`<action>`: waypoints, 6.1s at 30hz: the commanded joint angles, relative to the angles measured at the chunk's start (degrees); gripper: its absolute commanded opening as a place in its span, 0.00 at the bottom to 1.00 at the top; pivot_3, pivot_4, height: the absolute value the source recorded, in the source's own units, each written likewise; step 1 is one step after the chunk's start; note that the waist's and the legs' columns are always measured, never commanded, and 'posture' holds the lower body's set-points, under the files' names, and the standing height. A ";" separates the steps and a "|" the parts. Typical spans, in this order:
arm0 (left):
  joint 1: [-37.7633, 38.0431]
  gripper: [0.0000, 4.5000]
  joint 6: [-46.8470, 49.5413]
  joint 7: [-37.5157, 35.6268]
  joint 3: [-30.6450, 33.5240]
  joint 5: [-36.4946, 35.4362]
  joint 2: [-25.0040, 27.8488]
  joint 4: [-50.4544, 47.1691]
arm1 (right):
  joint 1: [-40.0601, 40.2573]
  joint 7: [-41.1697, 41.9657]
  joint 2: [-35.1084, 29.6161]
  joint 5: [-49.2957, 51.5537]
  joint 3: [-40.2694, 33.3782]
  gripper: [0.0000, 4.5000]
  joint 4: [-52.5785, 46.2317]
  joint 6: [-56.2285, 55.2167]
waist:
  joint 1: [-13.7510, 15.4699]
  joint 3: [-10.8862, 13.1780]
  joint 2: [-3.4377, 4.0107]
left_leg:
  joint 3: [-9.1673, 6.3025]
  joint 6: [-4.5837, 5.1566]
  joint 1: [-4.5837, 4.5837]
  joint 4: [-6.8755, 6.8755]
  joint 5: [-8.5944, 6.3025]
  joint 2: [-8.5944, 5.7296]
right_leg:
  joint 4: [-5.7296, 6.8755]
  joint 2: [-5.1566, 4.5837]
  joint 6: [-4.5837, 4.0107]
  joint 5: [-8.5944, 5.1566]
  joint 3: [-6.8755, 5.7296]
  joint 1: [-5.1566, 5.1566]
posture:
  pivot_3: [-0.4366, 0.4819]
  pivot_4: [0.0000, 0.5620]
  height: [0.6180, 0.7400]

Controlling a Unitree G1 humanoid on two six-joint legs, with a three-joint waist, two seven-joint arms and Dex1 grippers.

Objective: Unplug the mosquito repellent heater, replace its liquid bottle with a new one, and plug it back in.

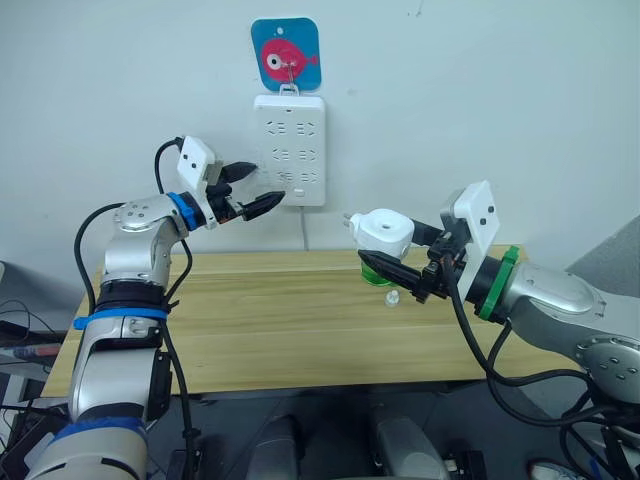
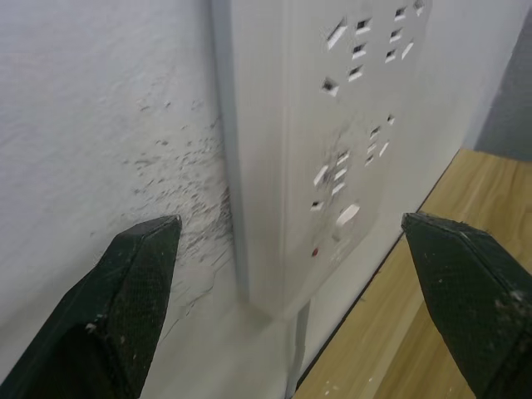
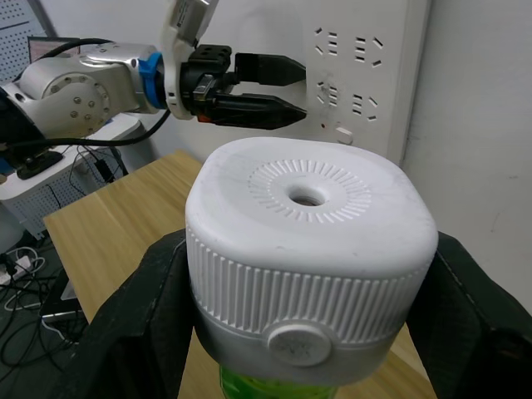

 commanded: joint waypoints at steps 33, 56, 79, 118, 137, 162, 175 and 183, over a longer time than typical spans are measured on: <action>-8.13 0.29 -1.93 -10.10 -1.24 2.22 -3.82 6.38 | -11.46 -1.12 14.24 -20.10 8.26 0.69 10.11 2.08 | -0.09 0.05 -0.08 | -0.11 0.00 -0.05 0.04 0.00 -0.04 | 0.02 0.02 0.00 0.00 -0.08 0.00 | 0.23 0.31 0.86; -5.66 0.29 -0.11 -9.72 -1.21 1.93 -3.58 2.90 | -12.94 0.57 30.68 -46.13 12.85 0.69 20.20 -4.49 | -0.26 0.04 -0.07 | -0.63 -0.01 -0.08 0.04 0.01 -0.05 | 0.10 -0.22 -0.02 0.01 -0.31 -0.01 | 0.26 0.29 0.86; -5.38 0.29 0.45 -9.60 -1.38 1.90 -3.57 1.71 | -10.57 3.08 34.66 -53.95 10.90 0.69 22.03 -7.96 | -0.27 0.03 -0.07 | -0.72 -0.02 -0.08 0.05 0.02 -0.06 | 0.16 -0.24 -0.03 0.02 -0.39 -0.01 | 0.26 0.29 0.86; -5.09 0.29 1.39 -9.60 -1.10 2.11 -4.10 0.64 | -10.56 5.10 41.05 -60.58 12.04 0.68 24.99 -10.84 | -0.98 0.01 -0.08 | -0.97 -0.05 -0.04 0.04 0.05 -0.10 | 0.31 -0.29 -0.04 0.02 -0.42 0.03 | 0.26 0.30 0.86; -3.47 0.29 3.36 -10.52 -1.49 1.51 -3.85 -2.28 | -14.47 7.85 45.17 -60.79 10.64 0.68 35.89 -13.29 | -1.65 -0.09 -0.11 | -0.98 -0.13 0.05 0.06 0.13 -0.05 | 0.43 -0.27 -0.05 0.03 -0.46 0.05 | 0.28 0.28 0.86; -3.17 0.29 2.70 -8.71 -0.31 2.17 -2.79 -1.61 | -13.18 10.97 44.10 -60.23 10.08 1.00 32.84 -9.76 | -1.38 -0.20 -0.19 | -1.22 -0.14 0.00 -0.12 0.28 -0.19 | 0.66 -0.34 -0.07 0.04 -0.51 -0.05 | 0.29 0.26 0.86; -5.30 0.70 -8.97 -1.94 1.02 7.16 1.33 8.03 | -5.33 18.80 32.51 -57.50 13.06 1.00 15.99 -2.96 | -1.62 -0.20 -0.20 | -1.10 -0.12 0.00 -0.07 0.28 -0.08 | 0.40 -0.26 -0.06 0.04 -0.52 0.00 | 0.29 0.27 0.86; -0.06 0.95 -7.47 -6.66 1.94 5.91 7.68 2.93 | -3.84 24.90 27.49 -53.46 12.48 1.00 11.48 -3.26 | -2.07 -0.20 -0.20 | -1.06 -0.12 0.03 -0.09 0.28 -0.01 | 0.41 -0.23 -0.06 0.04 -0.52 -0.01 | 0.31 0.27 0.86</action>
